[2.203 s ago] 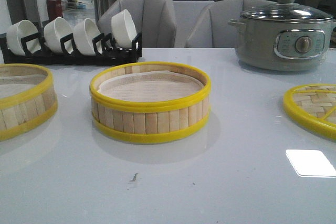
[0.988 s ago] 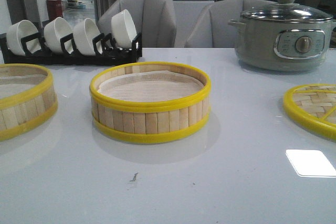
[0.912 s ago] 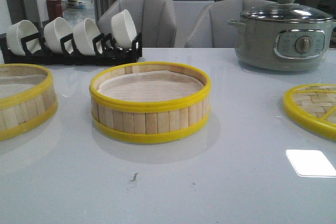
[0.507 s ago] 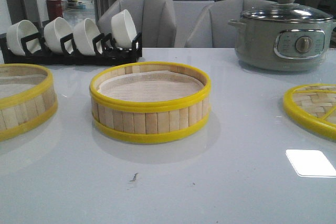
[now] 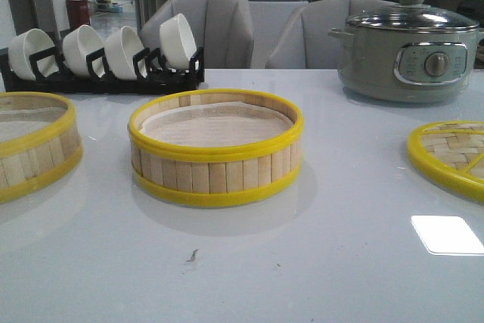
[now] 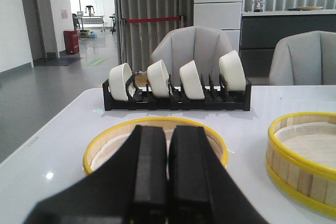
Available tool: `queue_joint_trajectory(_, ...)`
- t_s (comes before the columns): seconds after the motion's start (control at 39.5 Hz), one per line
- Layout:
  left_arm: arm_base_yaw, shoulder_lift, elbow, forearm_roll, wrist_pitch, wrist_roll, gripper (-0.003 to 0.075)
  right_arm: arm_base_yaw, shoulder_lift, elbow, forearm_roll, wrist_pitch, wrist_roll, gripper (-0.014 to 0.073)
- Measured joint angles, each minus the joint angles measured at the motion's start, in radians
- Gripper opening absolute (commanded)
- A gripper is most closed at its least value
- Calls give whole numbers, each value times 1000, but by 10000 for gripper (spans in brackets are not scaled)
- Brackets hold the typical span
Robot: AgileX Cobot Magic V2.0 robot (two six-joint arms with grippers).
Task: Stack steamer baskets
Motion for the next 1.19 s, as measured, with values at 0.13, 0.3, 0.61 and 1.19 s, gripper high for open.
queue_joint_trajectory(0.13,0,58,-65,-26,81,0,89,0,0,0,0,2,0,55)
queue_joint_trajectory(0.3,0,352,-375,-30,293,0,89,0,0,0,0,2,0,55)
queue_joint_trajectory(0.61,0,870,-1018,-22,755,77,89,0,0,0,0,2,0,55)
queue_joint_trajectory(1.19,0,1042,-1104,-20,892,152,89,0,0,0,0,2,0,55)
